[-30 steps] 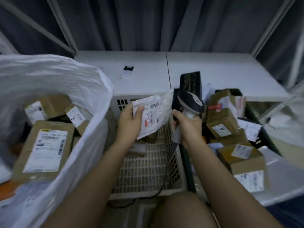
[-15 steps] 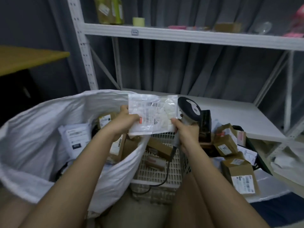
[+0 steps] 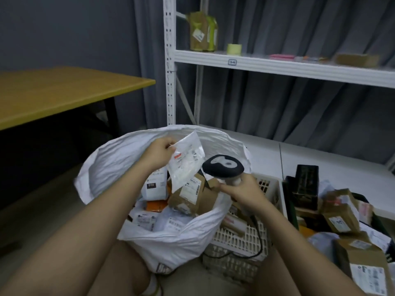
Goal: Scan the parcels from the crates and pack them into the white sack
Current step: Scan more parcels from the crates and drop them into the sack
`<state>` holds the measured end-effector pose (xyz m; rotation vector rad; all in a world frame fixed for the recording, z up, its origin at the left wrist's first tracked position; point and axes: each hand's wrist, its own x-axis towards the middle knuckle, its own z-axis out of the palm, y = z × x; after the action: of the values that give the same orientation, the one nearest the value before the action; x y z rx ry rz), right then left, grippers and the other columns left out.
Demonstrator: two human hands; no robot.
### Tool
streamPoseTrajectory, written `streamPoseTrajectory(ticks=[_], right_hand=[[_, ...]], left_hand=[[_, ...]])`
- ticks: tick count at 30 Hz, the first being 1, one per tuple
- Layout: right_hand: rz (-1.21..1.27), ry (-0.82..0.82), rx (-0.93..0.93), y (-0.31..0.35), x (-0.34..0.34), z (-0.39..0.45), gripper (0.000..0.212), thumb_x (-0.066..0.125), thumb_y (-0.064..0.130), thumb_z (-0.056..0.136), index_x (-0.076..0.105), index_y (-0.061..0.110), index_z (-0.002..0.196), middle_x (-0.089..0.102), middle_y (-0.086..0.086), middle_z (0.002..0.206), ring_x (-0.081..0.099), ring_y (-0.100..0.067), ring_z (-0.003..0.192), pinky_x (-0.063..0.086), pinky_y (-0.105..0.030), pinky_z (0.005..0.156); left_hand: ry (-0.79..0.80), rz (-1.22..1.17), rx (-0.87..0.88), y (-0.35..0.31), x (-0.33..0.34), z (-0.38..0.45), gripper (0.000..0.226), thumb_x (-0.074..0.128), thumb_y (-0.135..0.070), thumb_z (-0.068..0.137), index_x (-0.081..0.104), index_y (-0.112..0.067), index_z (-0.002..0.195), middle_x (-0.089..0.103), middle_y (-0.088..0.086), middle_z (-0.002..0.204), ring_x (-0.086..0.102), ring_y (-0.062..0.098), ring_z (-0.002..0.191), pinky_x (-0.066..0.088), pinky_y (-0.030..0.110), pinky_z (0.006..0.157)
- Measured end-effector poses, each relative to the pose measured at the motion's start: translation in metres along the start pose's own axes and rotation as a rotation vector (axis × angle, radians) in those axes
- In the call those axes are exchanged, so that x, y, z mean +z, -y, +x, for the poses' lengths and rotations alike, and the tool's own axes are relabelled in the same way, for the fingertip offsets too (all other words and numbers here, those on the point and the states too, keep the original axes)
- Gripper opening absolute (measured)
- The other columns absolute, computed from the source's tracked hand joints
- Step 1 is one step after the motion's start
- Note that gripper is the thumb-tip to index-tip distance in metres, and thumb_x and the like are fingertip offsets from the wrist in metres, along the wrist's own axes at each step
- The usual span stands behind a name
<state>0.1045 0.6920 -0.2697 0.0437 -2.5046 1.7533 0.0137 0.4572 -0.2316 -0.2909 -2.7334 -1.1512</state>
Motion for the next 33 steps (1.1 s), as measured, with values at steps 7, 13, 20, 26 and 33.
streamPoseTrajectory(ticks=[7, 13, 20, 26, 33], right_hand=[[0.054, -0.163, -0.155, 0.011, 0.010, -0.013, 0.038, 0.082, 0.009, 0.074, 0.064, 0.034, 0.097, 0.067, 0.023, 0.093, 0.060, 0.018, 0.086, 0.047, -0.004, 0.069], [-0.111, -0.103, -0.148, 0.030, 0.009, -0.006, 0.023, 0.081, 0.021, 0.076, 0.065, 0.032, 0.088, 0.068, 0.020, 0.083, 0.061, 0.012, 0.078, 0.048, -0.009, 0.066], [-0.260, -0.139, -0.157, 0.026, 0.010, -0.007, 0.017, 0.076, 0.013, 0.076, 0.070, 0.003, 0.088, 0.073, -0.008, 0.084, 0.068, -0.015, 0.083, 0.056, -0.035, 0.072], [-0.266, -0.121, -0.151, 0.022, 0.007, -0.008, 0.023, 0.075, 0.015, 0.076, 0.068, -0.003, 0.089, 0.072, -0.016, 0.084, 0.068, -0.026, 0.086, 0.056, -0.046, 0.075], [-0.053, -0.068, -0.078, 0.021, 0.003, -0.008, 0.009, 0.075, 0.006, 0.080, 0.067, 0.010, 0.079, 0.067, 0.007, 0.059, 0.061, 0.001, 0.056, 0.048, -0.017, 0.051]], left_hand=[[-0.072, 0.066, -0.058, 0.006, -0.017, 0.014, 0.023, 0.044, -0.020, 0.096, 0.066, -0.024, 0.103, 0.067, -0.002, 0.094, 0.062, 0.022, 0.087, 0.051, 0.039, 0.078], [-0.057, 0.018, 0.009, -0.008, -0.023, 0.019, 0.019, 0.048, -0.021, 0.097, 0.067, -0.023, 0.098, 0.067, -0.003, 0.094, 0.063, 0.021, 0.089, 0.053, 0.041, 0.082], [-0.053, -0.033, 0.018, -0.012, -0.025, 0.019, 0.020, 0.048, -0.017, 0.097, 0.068, -0.020, 0.096, 0.065, -0.005, 0.085, 0.063, 0.022, 0.083, 0.054, 0.045, 0.081], [-0.047, -0.039, 0.005, -0.011, -0.022, 0.019, 0.020, 0.047, -0.015, 0.097, 0.067, -0.017, 0.096, 0.066, -0.002, 0.086, 0.064, 0.024, 0.086, 0.055, 0.045, 0.082], [-0.032, -0.009, -0.013, 0.002, -0.016, 0.022, 0.025, 0.046, -0.015, 0.096, 0.066, -0.029, 0.090, 0.068, 0.007, 0.089, 0.064, 0.030, 0.084, 0.056, 0.047, 0.078]])
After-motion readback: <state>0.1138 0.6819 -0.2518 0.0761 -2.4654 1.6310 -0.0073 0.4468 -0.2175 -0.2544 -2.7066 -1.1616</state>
